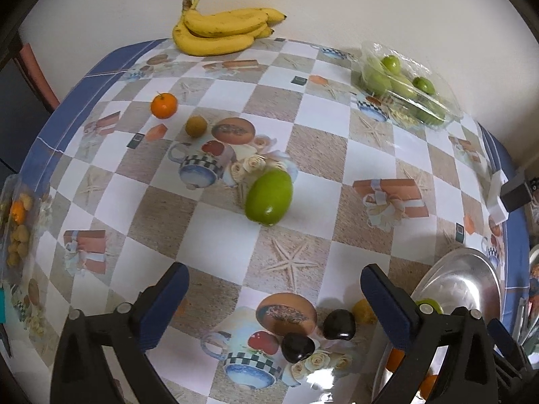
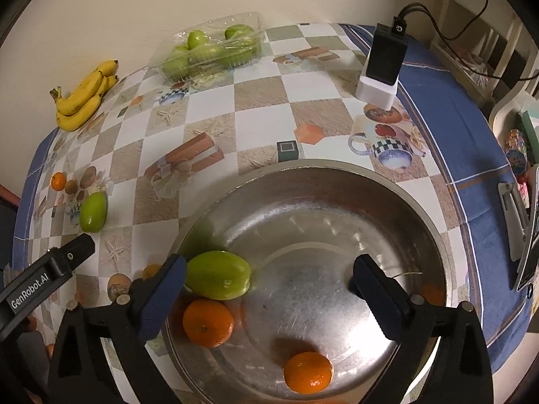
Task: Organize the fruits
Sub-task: 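Move both open tools back over the table toward the dark plums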
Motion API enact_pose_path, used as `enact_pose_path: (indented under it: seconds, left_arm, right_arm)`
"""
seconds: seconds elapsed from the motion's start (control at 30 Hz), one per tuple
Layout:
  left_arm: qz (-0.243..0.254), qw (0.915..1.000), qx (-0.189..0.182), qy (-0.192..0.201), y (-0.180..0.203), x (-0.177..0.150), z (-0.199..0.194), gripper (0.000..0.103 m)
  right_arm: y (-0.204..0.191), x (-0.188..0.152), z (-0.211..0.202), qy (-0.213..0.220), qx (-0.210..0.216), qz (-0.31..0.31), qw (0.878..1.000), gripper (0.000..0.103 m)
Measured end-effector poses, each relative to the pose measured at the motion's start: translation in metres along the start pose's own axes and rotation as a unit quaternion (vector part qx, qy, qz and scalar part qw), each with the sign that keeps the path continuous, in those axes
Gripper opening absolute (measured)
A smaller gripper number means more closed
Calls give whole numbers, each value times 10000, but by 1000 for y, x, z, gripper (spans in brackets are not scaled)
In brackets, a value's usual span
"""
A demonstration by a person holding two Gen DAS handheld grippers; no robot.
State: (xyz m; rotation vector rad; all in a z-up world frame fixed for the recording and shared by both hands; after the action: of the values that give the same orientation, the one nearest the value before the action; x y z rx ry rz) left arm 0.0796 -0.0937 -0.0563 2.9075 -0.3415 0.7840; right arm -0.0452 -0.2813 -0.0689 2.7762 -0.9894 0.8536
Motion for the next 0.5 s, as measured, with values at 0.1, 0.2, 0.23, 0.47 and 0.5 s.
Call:
enact_pose_path:
  seconds: [0.1,0.2,0.23,0.47,0.5]
  left_arm:
    - [-68,10000,-23,18,-5,2,-2,103]
    - [-117,9999,-44,47,-11,4,-5,103]
    - [-133,9999,-50,54,-13,5,-6,103]
    - [-108,9998,-155,58,-24,9,-12,103]
    - [-115,9998,-145,69,-26,10,-13,103]
  right_arm:
    - [-3,1,-2,46,-9,-42,10000,99]
    - [-8,-1,-5,57,38,-98,9999,99]
    - [-11,-1,-6,62,39,-132,9999,99]
    - [-29,-8,-10,-11,-33,-442,9990,99]
    - [-32,-9,-10,-17,-35,-493,9988,99]
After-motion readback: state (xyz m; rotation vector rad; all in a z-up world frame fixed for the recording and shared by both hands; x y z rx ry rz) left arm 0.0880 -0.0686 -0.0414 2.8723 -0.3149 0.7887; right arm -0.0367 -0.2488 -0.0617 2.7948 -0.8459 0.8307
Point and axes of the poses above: each gripper's, at about its wrist camera, not at the fingertips, and z roughly the way its jaws point, y to its right, x to its top, the point moved 4 cm from there along z, roughly the way its jaws point, and after that the axes turned 9 degrees about y, right-handed, at the moved point
